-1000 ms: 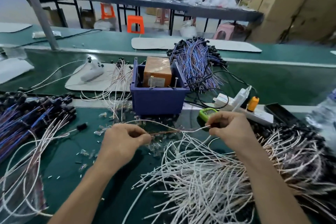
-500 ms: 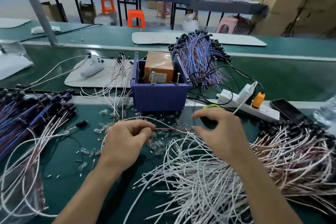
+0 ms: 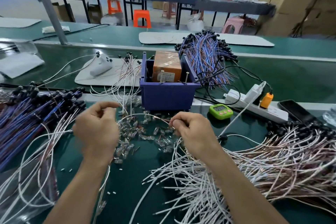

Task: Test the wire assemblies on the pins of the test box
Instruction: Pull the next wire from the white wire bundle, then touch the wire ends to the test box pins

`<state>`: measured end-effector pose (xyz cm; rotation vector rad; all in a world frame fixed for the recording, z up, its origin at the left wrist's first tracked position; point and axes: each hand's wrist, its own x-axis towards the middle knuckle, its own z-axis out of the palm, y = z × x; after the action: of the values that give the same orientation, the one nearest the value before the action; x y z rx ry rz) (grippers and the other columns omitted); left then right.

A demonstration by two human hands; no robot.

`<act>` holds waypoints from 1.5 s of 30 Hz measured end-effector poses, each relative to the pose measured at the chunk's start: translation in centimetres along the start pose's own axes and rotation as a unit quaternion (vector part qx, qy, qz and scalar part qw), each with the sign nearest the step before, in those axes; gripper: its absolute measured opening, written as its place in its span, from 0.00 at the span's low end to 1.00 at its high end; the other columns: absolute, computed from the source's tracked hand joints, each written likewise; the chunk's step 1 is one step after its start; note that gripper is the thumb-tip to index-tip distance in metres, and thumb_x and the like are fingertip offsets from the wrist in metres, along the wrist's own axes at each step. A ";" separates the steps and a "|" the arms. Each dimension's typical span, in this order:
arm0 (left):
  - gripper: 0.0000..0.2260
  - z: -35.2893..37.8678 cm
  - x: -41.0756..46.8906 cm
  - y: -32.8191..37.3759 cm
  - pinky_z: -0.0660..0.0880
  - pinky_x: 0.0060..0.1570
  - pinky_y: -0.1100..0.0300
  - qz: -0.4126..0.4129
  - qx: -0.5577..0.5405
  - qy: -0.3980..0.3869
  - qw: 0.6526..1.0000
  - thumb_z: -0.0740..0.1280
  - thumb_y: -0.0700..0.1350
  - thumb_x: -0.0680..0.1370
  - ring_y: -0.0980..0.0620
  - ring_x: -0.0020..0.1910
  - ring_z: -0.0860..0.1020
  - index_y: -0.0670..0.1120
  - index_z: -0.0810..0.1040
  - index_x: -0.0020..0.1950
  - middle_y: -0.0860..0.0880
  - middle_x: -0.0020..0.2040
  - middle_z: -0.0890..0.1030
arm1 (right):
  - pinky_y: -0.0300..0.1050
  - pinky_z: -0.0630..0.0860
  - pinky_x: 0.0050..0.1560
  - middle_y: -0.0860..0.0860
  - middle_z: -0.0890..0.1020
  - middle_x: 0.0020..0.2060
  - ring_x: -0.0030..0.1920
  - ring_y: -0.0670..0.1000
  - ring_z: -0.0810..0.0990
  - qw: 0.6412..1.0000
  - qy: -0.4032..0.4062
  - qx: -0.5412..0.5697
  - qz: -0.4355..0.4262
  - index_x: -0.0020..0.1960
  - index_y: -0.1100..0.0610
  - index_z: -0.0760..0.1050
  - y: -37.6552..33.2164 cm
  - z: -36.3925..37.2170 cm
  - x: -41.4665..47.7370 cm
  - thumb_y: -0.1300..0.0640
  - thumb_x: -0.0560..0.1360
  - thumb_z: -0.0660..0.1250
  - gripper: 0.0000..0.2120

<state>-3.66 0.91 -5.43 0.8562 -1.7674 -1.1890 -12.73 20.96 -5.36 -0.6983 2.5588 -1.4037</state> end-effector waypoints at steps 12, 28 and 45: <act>0.07 -0.7 1.3 -1.3 0.76 0.44 0.55 0.059 0.435 -0.106 0.892 0.71 0.52 0.77 0.48 0.44 0.77 0.61 0.85 0.54 0.52 0.47 0.85 | 0.32 0.68 0.29 0.43 0.84 0.33 0.27 0.39 0.75 0.997 -0.052 -0.053 0.013 0.40 0.48 0.81 -1.6 -0.4 0.9 0.59 0.81 0.64 0.14; 0.11 -0.8 -0.8 1.9 0.81 0.40 0.62 0.014 -0.175 -0.249 0.952 0.80 0.35 0.70 0.52 0.38 0.86 0.52 0.89 0.44 0.48 0.39 0.88 | 0.44 0.71 0.32 0.46 0.80 0.36 0.33 0.48 0.73 0.973 -0.131 -0.075 -0.176 0.47 0.46 0.74 -5.7 -0.6 0.6 0.55 0.85 0.60 0.09; 0.12 -0.2 -1.1 2.6 0.78 0.46 0.69 -0.071 -0.233 -0.300 0.922 0.77 0.38 0.71 0.55 0.45 0.86 0.53 0.90 0.48 0.47 0.45 0.88 | 0.39 0.67 0.35 0.52 0.79 0.33 0.33 0.48 0.72 0.939 -0.079 0.318 -0.104 0.45 0.57 0.79 -5.3 -2.5 1.8 0.65 0.84 0.59 0.13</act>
<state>-3.22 2.59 -3.19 0.3502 -1.7660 -2.0270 -13.44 19.64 0.62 -0.9176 1.7747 -1.9945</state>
